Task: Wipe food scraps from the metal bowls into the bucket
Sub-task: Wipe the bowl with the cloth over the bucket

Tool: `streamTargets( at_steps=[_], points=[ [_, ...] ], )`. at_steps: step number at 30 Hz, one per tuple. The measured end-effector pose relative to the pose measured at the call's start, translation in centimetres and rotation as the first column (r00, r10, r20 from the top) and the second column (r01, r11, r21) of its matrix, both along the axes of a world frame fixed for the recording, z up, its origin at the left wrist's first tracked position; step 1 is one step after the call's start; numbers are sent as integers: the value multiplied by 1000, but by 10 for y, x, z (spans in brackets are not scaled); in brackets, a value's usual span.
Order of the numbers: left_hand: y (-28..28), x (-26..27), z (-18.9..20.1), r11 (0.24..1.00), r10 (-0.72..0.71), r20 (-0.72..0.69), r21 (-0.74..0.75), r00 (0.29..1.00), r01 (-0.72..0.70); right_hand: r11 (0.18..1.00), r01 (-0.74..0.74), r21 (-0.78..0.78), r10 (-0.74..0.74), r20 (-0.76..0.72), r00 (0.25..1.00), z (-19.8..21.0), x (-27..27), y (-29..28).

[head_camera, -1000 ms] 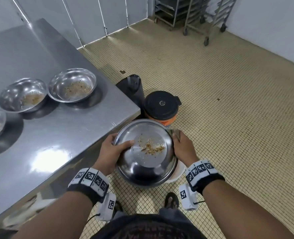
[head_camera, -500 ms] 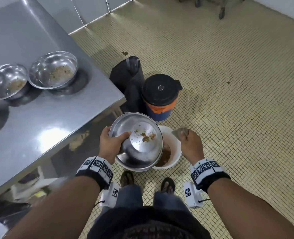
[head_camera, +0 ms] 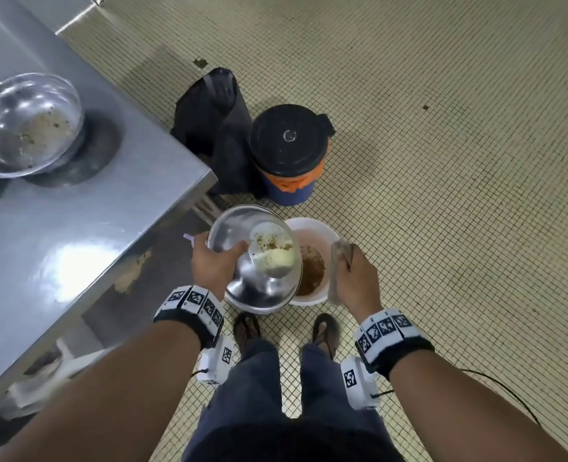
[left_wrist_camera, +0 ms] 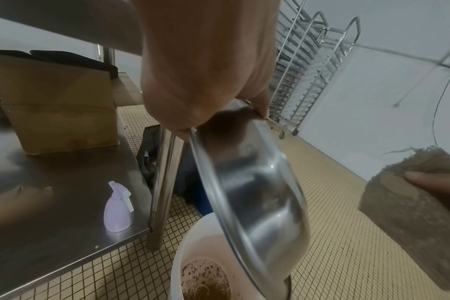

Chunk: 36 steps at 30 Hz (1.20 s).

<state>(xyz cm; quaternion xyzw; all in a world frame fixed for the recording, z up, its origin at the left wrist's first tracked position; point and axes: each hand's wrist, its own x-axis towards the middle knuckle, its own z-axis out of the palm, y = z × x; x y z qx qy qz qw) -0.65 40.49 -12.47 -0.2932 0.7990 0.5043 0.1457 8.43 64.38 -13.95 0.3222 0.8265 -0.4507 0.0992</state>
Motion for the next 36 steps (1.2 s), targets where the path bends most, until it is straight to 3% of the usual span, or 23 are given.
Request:
streamTargets(
  at_steps=[7, 13, 16, 19, 24, 28, 31, 34, 36],
  points=[
    [0, -10, -12, 996, -58, 25, -60, 998, 59, 1000, -19, -16, 19, 6, 1000, -14, 1, -28],
    [11, -6, -4, 993, -68, -19, -94, 998, 66, 987, -148, -69, 127, -245, 961, 7, -35, -71],
    [21, -3, 8, 994, -74, -85, -87, 994, 67, 970, -240, 47, 242, -308, 920, 10, -50, -88],
    [25, -2, 18, 997, -76, -115, -40, 990, 72, 964, -224, 144, 254, -244, 936, -1, -56, -86],
    [16, 2, 23, 997, -70, -99, -35, 993, 67, 978, -148, 147, 154, -27, 988, -22, -61, -45],
    [20, -3, 26, 997, -72, -93, -41, 993, 68, 998, -37, 51, 46, -187, 981, -5, -69, -43],
    [27, -5, 29, 996, -85, -108, -35, 991, 82, 996, -81, -21, 72, -290, 954, 4, -71, -59],
    [34, -7, 35, 995, -101, -129, -24, 987, 98, 981, -186, 60, 196, -331, 923, 0, -66, -69],
    [33, -6, 38, 993, -118, -132, -26, 984, 116, 976, -171, 134, 202, -280, 938, -5, -66, -64]
  ],
)
